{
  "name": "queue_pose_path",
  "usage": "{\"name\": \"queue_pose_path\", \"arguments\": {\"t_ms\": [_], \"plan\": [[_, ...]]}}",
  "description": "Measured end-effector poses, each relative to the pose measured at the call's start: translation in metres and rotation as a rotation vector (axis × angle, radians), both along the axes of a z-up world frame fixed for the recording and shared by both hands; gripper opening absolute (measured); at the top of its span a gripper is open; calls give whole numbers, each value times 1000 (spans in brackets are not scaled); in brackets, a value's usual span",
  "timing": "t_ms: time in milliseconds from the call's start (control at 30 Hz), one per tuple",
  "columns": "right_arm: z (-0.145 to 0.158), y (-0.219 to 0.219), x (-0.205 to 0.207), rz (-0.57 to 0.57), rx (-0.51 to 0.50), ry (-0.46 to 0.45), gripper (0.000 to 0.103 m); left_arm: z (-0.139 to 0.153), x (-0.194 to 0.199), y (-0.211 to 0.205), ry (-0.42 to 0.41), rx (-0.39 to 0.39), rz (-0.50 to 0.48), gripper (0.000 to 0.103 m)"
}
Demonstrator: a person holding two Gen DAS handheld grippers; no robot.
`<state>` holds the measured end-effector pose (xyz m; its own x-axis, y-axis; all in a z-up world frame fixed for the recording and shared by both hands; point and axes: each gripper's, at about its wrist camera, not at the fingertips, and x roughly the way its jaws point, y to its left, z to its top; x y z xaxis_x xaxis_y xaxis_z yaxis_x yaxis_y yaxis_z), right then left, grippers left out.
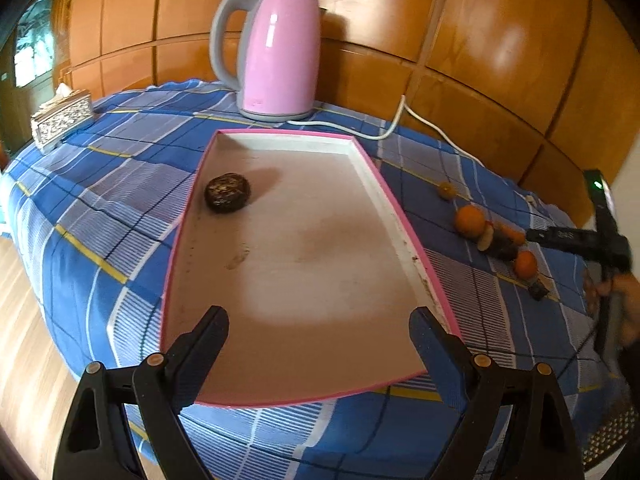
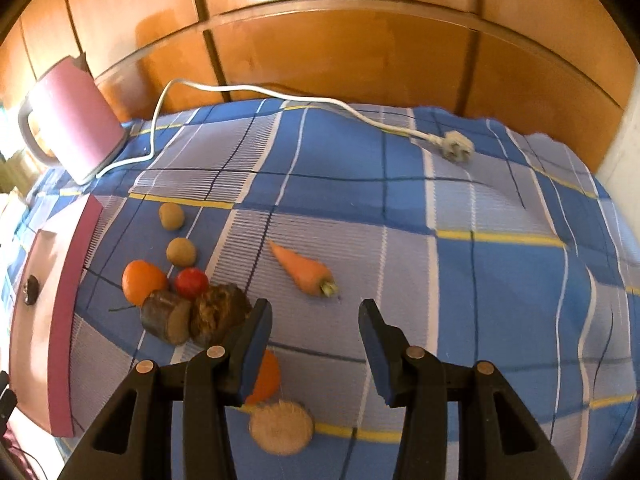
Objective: Organize fruits
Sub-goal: 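Move the right tool to the orange carrot and grasp it, then carry the carrot into the tray and open the right tool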
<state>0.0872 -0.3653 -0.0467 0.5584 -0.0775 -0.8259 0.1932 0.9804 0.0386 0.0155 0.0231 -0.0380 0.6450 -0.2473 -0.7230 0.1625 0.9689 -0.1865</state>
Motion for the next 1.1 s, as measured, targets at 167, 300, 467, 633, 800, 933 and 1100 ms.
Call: {"name": "queue_pose_path", "arguments": {"t_ms": [167, 300, 467, 633, 800, 933, 1100], "plan": [[-7, 7, 23, 51, -54, 51, 46, -2, 3, -1, 11, 2, 3, 92], [-13, 10, 35, 84, -95, 84, 46, -4, 5, 9, 20, 3, 62, 92], [-25, 12, 47, 106, -133, 136, 34, -7, 7, 22, 37, 3, 136, 92], [-32, 9, 49, 102, -148, 137, 29, -10, 8, 27, 51, 11, 162, 92], [-33, 9, 48, 101, -148, 121, 29, -9, 7, 26, 53, 20, 167, 92], [-27, 11, 46, 83, -134, 89, 28, -7, 5, 26, 51, 18, 173, 92], [-7, 19, 42, 78, -130, 18, 28, -5, 3, 26, 48, 18, 176, 92]]}}
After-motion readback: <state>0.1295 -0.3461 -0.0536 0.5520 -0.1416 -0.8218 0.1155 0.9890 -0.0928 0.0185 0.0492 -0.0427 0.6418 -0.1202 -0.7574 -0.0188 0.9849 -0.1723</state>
